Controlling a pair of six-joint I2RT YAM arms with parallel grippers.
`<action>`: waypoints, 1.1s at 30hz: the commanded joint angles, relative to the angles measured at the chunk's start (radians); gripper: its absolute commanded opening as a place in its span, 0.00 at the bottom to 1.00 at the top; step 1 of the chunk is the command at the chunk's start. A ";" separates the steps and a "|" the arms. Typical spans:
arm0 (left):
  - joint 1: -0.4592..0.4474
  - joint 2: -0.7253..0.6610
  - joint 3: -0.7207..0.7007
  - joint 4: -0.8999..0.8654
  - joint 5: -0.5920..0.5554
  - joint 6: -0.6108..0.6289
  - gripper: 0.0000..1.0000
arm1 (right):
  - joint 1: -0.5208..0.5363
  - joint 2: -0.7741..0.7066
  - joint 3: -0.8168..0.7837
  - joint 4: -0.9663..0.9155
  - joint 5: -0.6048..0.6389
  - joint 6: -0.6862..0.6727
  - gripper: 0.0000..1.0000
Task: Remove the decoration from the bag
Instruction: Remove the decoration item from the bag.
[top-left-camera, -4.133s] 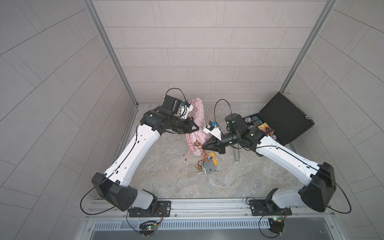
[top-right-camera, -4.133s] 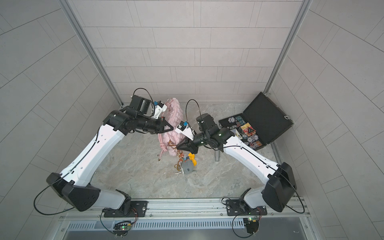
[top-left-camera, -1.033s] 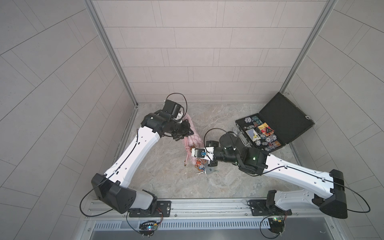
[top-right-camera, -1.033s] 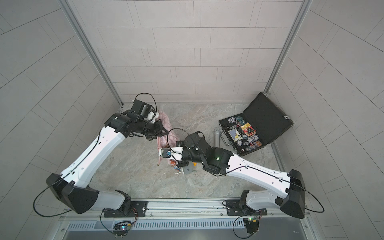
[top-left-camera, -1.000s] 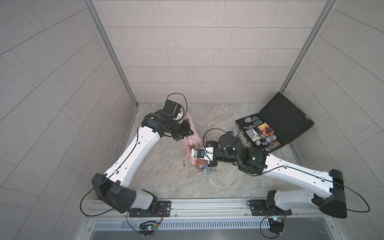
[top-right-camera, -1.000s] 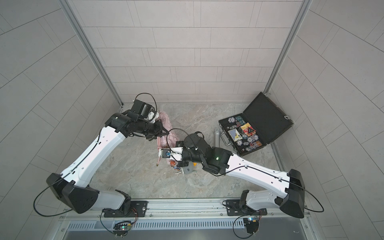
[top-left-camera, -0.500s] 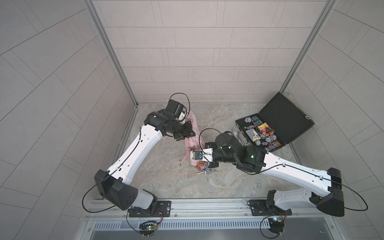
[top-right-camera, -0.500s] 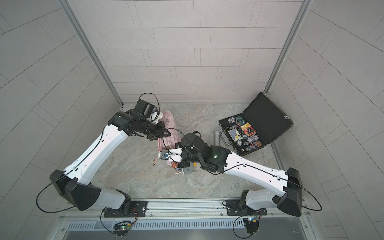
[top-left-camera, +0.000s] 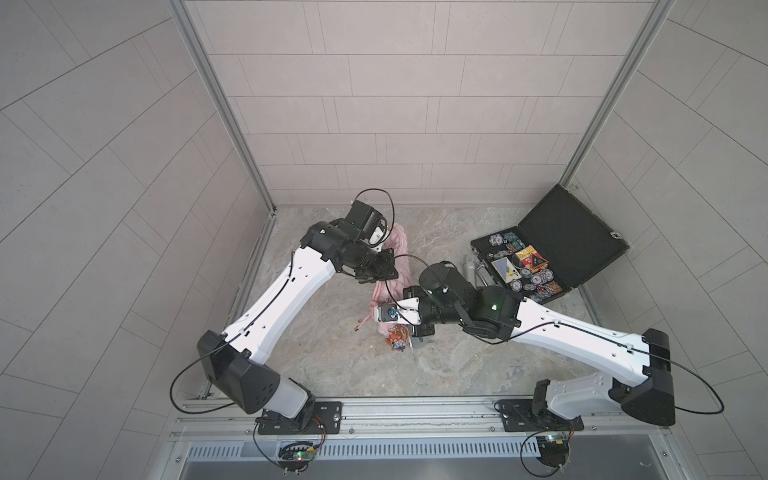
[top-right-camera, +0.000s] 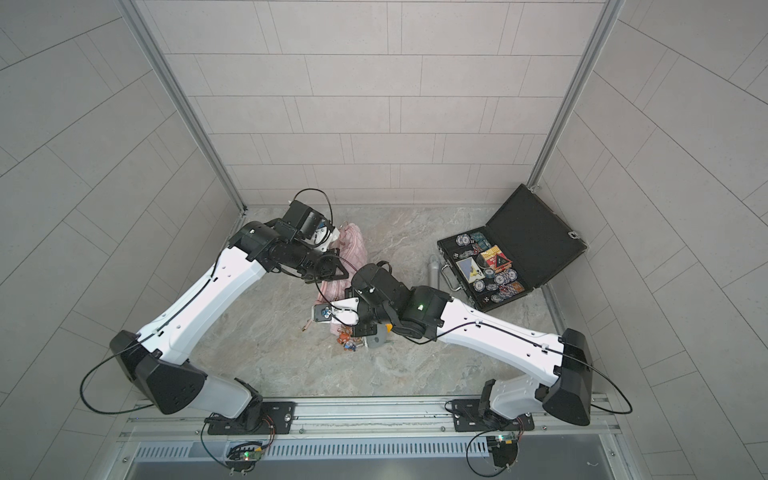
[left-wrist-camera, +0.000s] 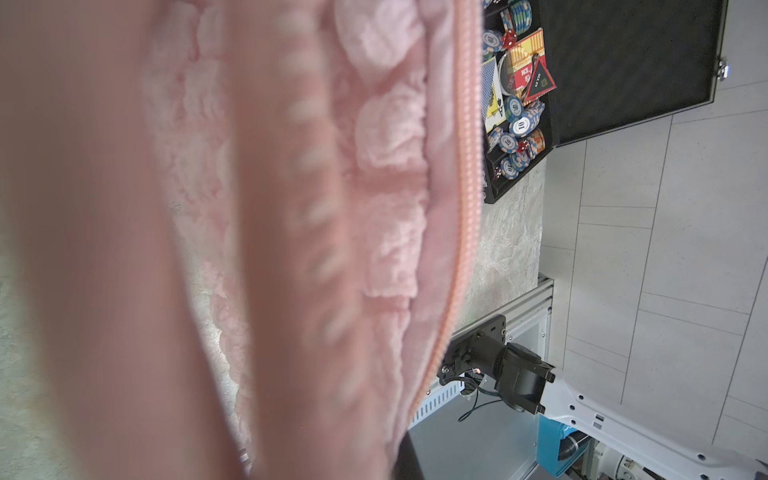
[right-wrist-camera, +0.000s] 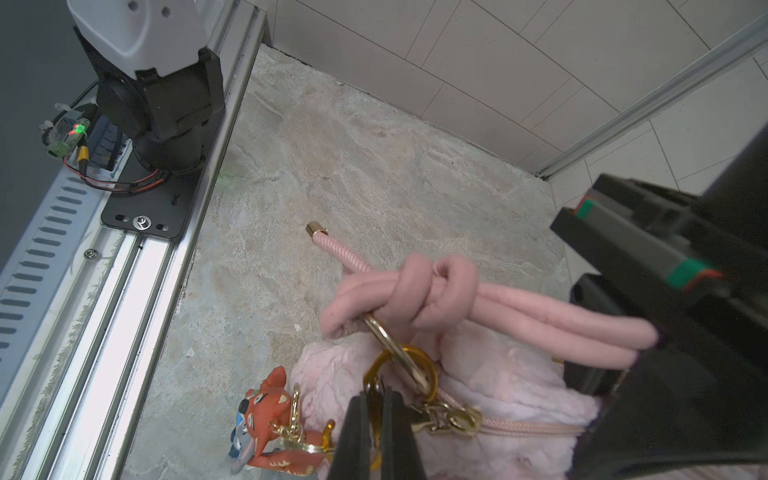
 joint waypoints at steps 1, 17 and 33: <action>-0.021 0.010 0.030 0.006 0.024 0.046 0.00 | 0.006 0.007 0.035 -0.009 -0.027 0.017 0.00; -0.021 0.028 0.022 0.039 0.024 0.071 0.00 | 0.026 -0.025 0.020 -0.055 -0.096 0.027 0.00; 0.068 0.017 0.007 0.053 0.023 0.087 0.00 | -0.005 -0.181 -0.160 -0.052 0.033 0.246 0.07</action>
